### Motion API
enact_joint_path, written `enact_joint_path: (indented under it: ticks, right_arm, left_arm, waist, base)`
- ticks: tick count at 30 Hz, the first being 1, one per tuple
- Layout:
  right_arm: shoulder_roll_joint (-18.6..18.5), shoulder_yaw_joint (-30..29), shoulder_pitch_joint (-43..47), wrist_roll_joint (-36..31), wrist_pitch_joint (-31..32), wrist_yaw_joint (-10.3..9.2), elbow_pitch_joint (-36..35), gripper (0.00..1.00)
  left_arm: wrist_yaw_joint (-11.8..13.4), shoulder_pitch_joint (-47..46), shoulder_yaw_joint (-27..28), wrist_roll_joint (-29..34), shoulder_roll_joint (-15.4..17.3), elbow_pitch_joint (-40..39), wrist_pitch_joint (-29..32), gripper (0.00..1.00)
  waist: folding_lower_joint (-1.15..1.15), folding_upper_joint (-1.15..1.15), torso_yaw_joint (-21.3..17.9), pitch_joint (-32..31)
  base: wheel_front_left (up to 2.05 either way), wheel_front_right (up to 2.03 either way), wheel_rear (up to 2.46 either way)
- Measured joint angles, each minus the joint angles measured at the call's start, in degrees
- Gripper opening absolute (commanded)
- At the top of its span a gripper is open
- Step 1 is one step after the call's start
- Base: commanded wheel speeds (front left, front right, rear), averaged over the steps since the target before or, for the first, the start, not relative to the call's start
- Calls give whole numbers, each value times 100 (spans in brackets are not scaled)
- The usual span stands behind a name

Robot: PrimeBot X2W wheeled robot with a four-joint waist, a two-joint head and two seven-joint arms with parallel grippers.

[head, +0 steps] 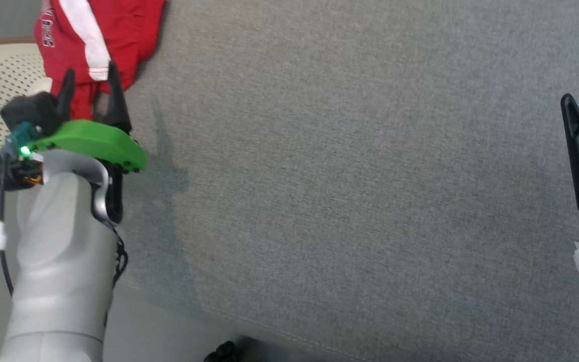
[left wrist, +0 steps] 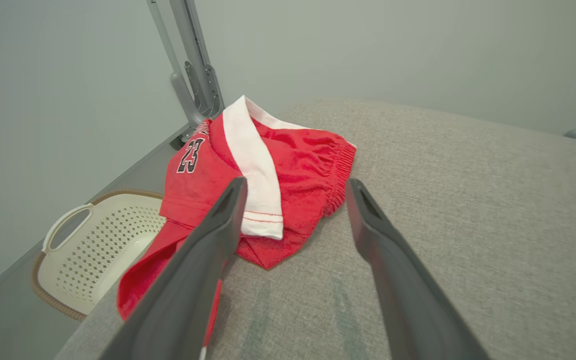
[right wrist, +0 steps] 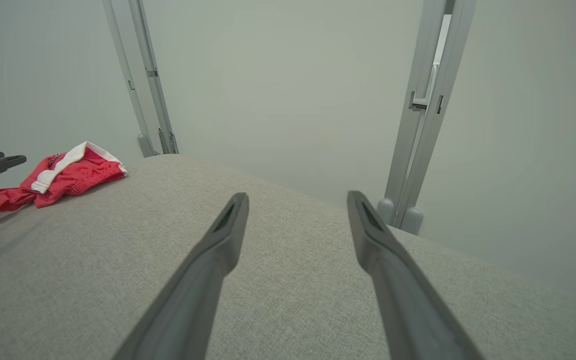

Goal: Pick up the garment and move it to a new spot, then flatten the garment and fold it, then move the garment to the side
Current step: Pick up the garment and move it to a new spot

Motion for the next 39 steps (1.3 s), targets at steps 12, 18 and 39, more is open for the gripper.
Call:
enact_joint_path:
  ticks: [12, 18, 39]
  right_arm:
    - [13, -101, -253, 51, -214, 0, 56, 100]
    - [65, -133, -262, 42, -371, 0, 187, 100]
    - [719, 557, -16, 0, -946, 0, 1212, 100]
  left_arm:
    - [-149, -1522, 416, -444, 808, 2240, 604, 100]
    - [-207, -1658, 398, -454, 1051, 2441, 59, 0]
    - [571, 1600, 994, 460, 951, -2046, -127, 0]
  waist:
    - [0, 0, -684, 1213]
    - [0, 0, -994, 1441]
    - [-1, 0, -1232, -303]
  base:
    - [0, 0, 0]
    - [0, 0, 0]
    - [0, 0, 0]
